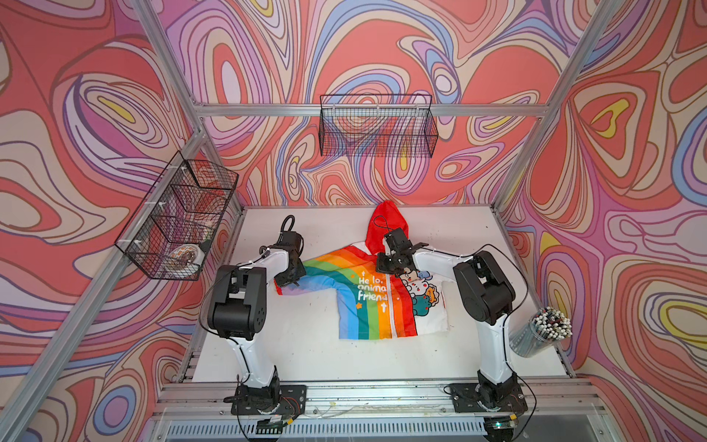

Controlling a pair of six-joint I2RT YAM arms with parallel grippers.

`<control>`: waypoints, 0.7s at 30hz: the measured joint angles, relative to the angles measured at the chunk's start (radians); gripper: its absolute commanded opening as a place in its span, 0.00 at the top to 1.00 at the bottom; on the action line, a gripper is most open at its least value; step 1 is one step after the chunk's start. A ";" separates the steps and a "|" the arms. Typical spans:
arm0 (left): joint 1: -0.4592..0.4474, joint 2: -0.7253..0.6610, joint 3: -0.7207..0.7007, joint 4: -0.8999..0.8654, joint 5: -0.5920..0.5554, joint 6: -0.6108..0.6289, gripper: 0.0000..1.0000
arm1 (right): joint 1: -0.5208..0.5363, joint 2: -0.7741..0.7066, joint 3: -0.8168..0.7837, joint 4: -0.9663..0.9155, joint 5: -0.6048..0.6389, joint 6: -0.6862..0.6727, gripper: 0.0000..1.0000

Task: Unzip the jacket
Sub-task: Flatten out the jacket at the center of the board.

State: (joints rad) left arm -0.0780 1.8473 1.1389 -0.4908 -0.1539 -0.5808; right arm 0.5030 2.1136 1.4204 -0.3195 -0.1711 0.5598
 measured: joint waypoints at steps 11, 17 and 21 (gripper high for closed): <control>0.029 0.000 0.000 0.001 0.042 0.000 0.91 | 0.004 -0.059 -0.082 0.004 0.083 0.037 1.00; 0.040 -0.014 -0.005 0.001 0.074 0.010 0.81 | 0.002 -0.175 -0.210 0.015 0.035 -0.024 1.00; 0.045 -0.082 -0.008 -0.010 0.103 0.028 0.62 | 0.001 -0.328 -0.284 0.000 0.038 -0.053 0.93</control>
State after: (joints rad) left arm -0.0326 1.7649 1.1313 -0.5011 -0.0509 -0.5529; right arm 0.5041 1.7851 1.1366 -0.3191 -0.1329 0.5072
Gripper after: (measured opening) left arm 0.267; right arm 0.049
